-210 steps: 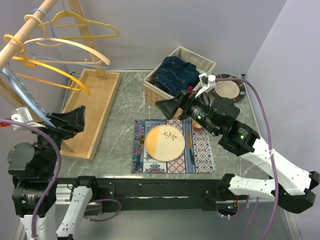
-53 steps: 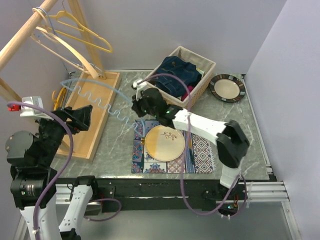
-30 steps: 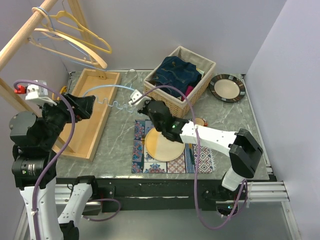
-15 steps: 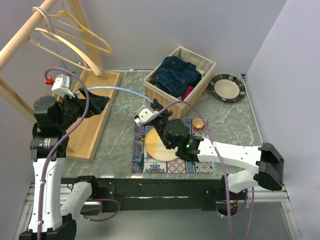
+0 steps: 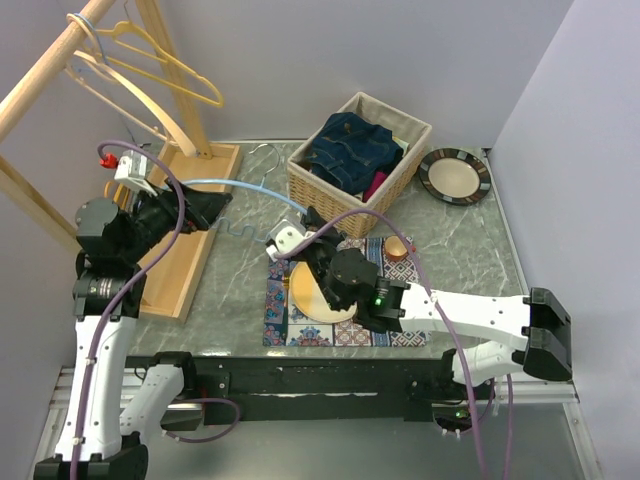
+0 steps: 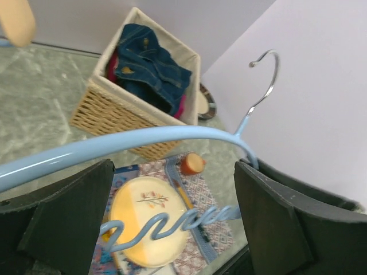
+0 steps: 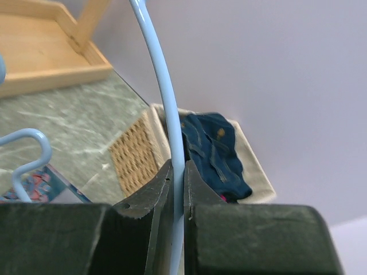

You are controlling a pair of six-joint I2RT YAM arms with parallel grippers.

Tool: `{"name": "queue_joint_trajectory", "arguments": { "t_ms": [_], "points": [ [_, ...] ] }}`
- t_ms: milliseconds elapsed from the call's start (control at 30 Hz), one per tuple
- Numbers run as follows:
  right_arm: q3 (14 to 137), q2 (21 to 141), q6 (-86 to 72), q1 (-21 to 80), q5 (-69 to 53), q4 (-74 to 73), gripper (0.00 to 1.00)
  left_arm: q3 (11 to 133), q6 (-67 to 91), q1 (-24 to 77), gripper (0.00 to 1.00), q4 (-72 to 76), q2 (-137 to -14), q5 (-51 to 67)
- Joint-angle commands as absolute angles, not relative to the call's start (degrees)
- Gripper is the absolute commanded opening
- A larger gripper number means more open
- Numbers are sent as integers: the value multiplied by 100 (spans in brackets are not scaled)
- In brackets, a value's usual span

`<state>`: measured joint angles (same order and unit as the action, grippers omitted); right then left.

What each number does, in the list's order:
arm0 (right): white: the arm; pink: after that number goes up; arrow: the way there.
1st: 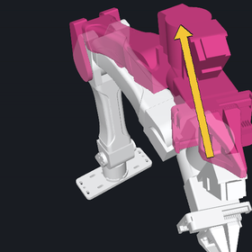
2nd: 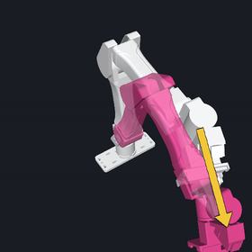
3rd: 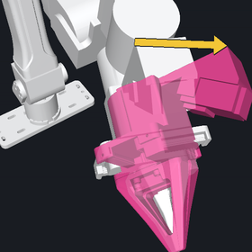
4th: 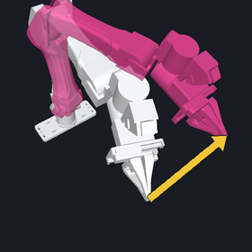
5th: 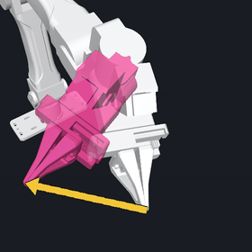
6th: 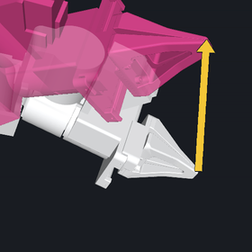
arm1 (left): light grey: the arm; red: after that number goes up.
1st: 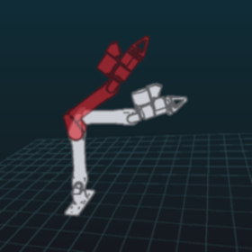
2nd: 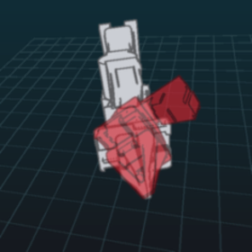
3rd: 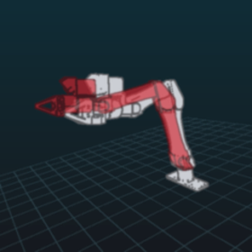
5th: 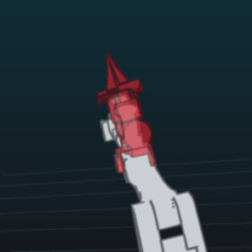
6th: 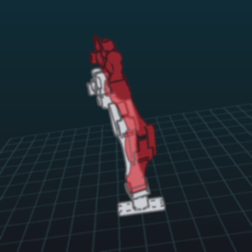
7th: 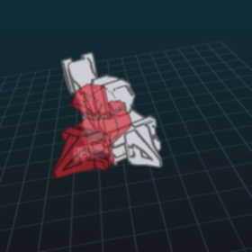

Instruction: Remove the skirt from the hanger

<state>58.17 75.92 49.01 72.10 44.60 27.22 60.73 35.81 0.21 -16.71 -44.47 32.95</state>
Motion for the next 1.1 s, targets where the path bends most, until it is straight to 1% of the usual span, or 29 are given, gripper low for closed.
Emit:
{"name": "queue_joint_trajectory", "arguments": {
  "t_ms": [0,100,233,367,467,667,767,833,867,900,933,967,1000,1033,1067],
  "points": [
    [6249,7909,4939,7286,4754,3348,0,5933,4980,228,90,-766,-4308,3543],
    [6372,8059,4896,7312,4808,3366,0,5758,5639,316,92,-415,-4114,3244],
    [6573,8173,4842,7348,4895,3401,0,5836,5959,343,94,-886,-4131,2717],
    [6662,8244,5045,7400,4905,3595,0,5731,6108,369,95,-906,-4078,2338],
    [6697,8227,5045,7505,4869,3682,0,5310,6572,369,92,-485,-3982,2215],
    [6530,8261,5273,7760,4799,3963,0,4949,7074,395,85,412,-3981,2048],
    [6530,8332,5361,7892,4860,4017,0,4966,7119,457,75,492,-4078,2039],
    [6557,8367,5335,7971,4913,4017,0,4940,7163,518,63,518,-4113,2013],
    [6574,8411,5283,7998,4922,3964,0,4861,7241,536,56,579,-4105,2030],
    [6600,8411,5239,8042,4931,3929,0,4826,7286,554,41,684,-4113,2056],
    [6609,8420,5203,8059,4939,3894,0,4790,7330,562,35,712,-4096,2083],
    [6601,8420,5064,8086,4931,3789,0,4790,7382,562,24,738,-4096,2092],
    [6592,8411,4967,8103,4939,3727,2,4807,7400,571,19,712,-4087,2083],
    [6583,8385,4835,8130,4931,3640,8,4860,7426,571,12,668,-4061,2066],
    [6574,8315,4503,8121,4861,3386,11,4895,7435,571,1,633,-4061,2057]
  ]
}}
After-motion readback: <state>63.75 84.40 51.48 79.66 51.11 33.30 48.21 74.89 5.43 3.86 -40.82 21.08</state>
